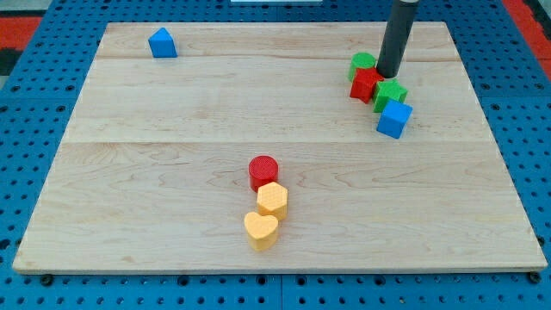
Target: Push the green circle to the left side of the red star
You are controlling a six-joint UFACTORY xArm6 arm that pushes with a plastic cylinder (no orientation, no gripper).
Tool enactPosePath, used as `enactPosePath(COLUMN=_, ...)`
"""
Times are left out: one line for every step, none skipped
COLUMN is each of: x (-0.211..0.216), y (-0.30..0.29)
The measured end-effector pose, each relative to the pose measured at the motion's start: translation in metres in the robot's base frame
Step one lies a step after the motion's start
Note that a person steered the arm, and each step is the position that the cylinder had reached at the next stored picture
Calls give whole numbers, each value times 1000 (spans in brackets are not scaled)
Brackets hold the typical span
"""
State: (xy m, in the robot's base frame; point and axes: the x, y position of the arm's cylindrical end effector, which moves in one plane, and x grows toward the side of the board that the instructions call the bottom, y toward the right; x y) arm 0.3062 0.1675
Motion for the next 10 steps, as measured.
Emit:
enactPosePath(x=-27, y=-15)
enactPosePath(x=-24, y=-66)
enactPosePath(x=-19, y=-72)
enactPosePath(x=-8, y=-76)
enactPosePath(x=-8, y=-81)
enactPosePath(x=-11, y=-123)
enactPosePath(x=-19, y=-178)
enactPosePath(x=1, y=-186)
enactPosePath(x=1, y=-137)
enactPosePath(x=21, y=-117)
